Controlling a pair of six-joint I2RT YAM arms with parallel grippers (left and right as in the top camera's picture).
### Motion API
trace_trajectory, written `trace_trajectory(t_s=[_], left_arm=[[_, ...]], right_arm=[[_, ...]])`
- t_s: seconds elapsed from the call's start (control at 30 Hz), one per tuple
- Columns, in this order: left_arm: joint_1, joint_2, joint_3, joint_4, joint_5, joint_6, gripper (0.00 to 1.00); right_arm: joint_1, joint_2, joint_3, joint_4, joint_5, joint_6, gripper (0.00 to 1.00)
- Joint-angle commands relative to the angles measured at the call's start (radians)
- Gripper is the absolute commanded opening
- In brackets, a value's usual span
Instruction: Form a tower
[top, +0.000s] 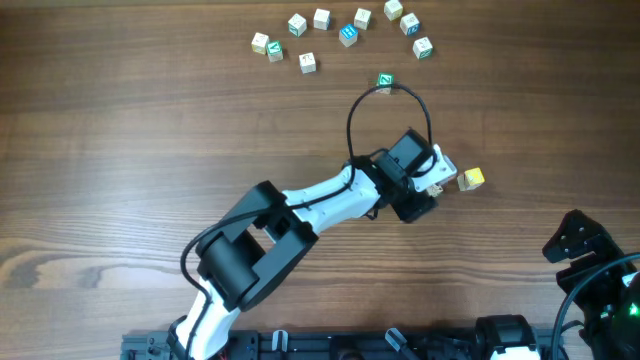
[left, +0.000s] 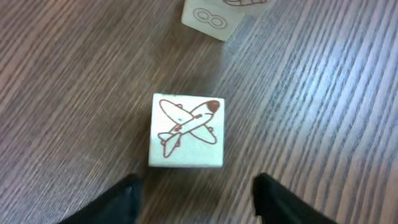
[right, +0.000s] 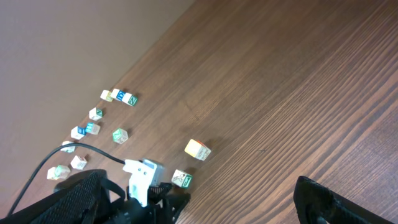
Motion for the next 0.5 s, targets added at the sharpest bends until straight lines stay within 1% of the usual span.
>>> trace_trajectory(t_s=[0.0,0.07,0.13,0.17,0.2,0.23,0.37,0.43,0.47], left_arm=[[0.004,0.010,-0.003,0.003,-0.008,0.002,0.53],[0.004,0.010,-0.003,0.010,-0.011,0.002,0.49],[0.003,0.010,-0.003,0.016,-0.011,0.001,0.48],[0.003,0.010,-0.003,0.019,-0.011,0.000,0.52],[0.003,0.010,-0.003,0.026,-0.010,-0.002,0.61],[0.003,0.010,-0.003,0.031,-0.011,-0.002,0.64],[0.003,0.010,-0.003,0.075,-0.011,-0.002,0.70],[0.003,0.012,-0.003,0.103,-0.011,-0.002,0.68],[0.003,0.015,-0.003,0.111,-0.010,-0.002,0.64]], right_arm=[[0.000,0.000,-0.009,0.002,-0.008,0.010,0.99],[0.000,0.000,-0.009,0.002,-0.007,0.010,0.99],[0.000,0.000,-0.009,0.002,-0.007,0.010,0.99],[0.000,0.000,-0.009,0.002,-0.007,0.010,0.99],[0.000,0.000,-0.009,0.002,-0.007,0.010,0.99],[0.000,0.000,-0.009,0.002,-0.007,0.010,1.00],[0.000,0.000,-0.009,0.002,-0.007,0.010,0.99],[0.000,0.000,-0.009,0.002,-0.008,0.010,0.99],[0.000,0.000,-0.009,0.001,-0.007,0.010,0.99]])
